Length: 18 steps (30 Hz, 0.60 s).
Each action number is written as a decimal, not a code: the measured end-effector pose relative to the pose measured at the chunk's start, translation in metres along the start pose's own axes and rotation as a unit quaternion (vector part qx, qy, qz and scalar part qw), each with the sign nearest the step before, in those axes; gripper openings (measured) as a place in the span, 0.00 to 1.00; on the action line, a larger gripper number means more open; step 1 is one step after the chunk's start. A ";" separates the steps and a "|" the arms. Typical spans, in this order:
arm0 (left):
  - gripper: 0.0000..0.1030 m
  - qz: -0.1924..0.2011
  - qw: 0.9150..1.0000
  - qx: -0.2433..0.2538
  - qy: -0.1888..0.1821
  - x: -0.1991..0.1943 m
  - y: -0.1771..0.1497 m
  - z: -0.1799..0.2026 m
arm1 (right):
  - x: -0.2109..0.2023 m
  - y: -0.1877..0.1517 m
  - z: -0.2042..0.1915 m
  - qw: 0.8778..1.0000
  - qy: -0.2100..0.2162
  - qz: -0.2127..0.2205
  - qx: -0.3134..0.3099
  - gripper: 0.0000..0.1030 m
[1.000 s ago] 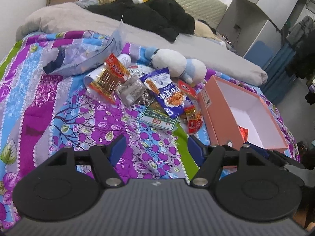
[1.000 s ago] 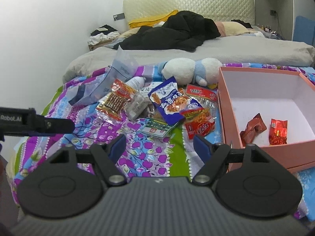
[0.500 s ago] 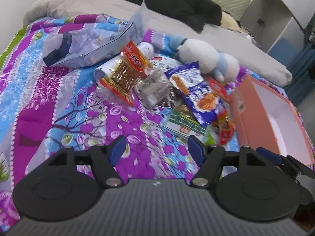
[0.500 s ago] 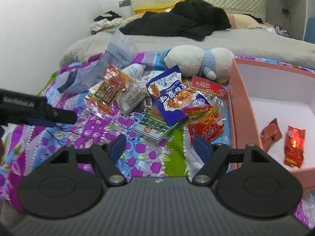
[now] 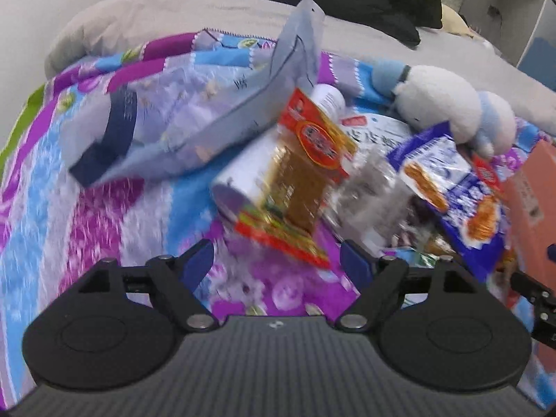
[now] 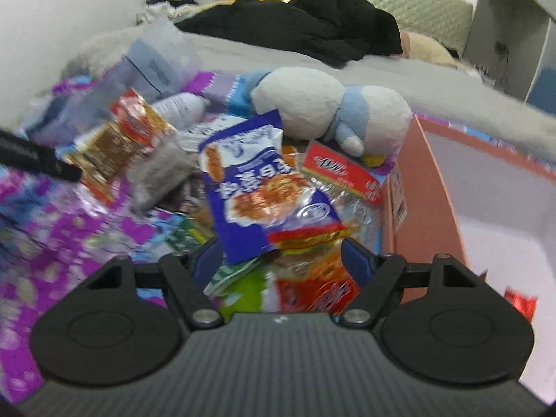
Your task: Organize snacks
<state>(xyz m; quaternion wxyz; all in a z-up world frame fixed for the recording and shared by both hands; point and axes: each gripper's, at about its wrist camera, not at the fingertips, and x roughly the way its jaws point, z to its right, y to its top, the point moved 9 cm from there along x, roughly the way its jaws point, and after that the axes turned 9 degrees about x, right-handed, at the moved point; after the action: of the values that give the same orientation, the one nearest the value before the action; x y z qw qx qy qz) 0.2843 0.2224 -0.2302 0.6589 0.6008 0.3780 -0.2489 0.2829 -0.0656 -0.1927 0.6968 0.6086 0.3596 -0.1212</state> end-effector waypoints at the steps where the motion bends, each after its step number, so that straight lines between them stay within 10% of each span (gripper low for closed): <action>1: 0.81 -0.001 1.000 0.003 -0.001 0.006 0.002 -0.002 | 0.005 0.000 0.000 1.000 -0.006 -0.003 -0.014 0.74; 6: 0.78 -0.005 1.000 0.005 -0.008 0.027 0.003 -0.005 | 0.028 -0.012 0.004 0.997 -0.037 -0.033 -0.054 0.74; 13: 0.50 -0.010 0.999 -0.030 -0.031 0.042 -0.002 -0.004 | 0.044 -0.030 0.011 0.995 -0.044 -0.062 -0.058 0.72; 18: 0.29 0.004 0.998 -0.042 -0.044 0.032 0.002 0.001 | 0.040 -0.034 0.011 0.995 -0.049 -0.064 -0.059 0.49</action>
<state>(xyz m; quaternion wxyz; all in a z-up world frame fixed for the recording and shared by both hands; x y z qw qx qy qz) 0.3047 0.2255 -0.2547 0.7008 0.5625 0.3564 -0.2557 0.2952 -0.0731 -0.2443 0.7391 0.5356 0.3695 -0.1742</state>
